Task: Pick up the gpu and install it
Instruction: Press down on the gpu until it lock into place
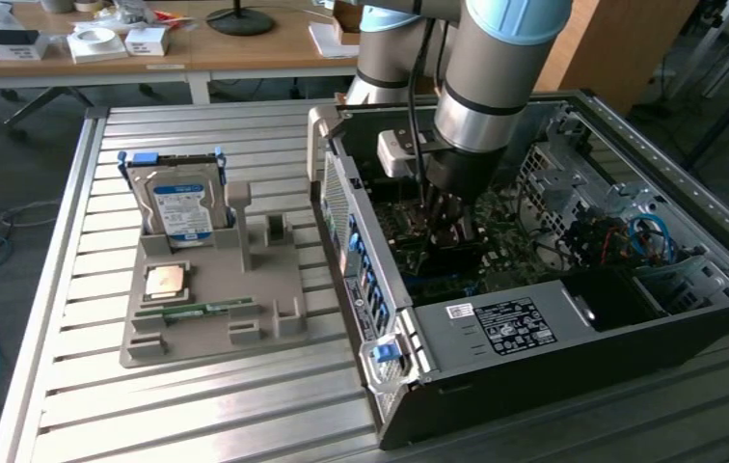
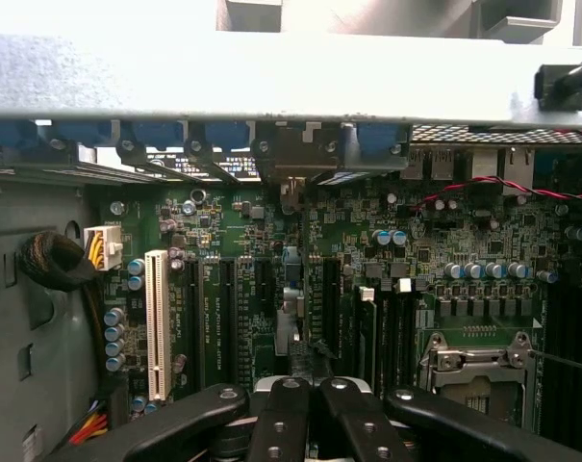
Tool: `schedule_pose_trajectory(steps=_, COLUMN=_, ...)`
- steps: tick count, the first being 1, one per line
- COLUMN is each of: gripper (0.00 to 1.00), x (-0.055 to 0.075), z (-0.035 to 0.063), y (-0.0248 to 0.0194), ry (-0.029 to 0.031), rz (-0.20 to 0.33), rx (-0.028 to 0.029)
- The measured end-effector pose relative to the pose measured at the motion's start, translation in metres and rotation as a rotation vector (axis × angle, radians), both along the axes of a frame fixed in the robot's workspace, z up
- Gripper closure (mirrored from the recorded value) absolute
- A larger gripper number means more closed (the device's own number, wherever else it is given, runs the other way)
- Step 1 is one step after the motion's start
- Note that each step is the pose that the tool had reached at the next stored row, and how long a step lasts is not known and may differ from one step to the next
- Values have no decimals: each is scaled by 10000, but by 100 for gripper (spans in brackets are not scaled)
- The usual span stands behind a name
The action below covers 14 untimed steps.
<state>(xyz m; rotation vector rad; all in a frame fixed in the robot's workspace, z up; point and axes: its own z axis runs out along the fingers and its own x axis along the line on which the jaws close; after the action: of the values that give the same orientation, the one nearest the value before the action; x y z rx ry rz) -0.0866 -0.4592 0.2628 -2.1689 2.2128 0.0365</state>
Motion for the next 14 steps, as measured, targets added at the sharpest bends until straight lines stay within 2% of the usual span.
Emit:
schedule_pose_trajectory(steps=6, gripper=89, x=-1, z=84, y=0, ry=3, rz=-1, rx=-4)
schedule_pose_trajectory(steps=14, gripper=89, x=7, z=263, y=0, ry=2, rz=0, rx=-3)
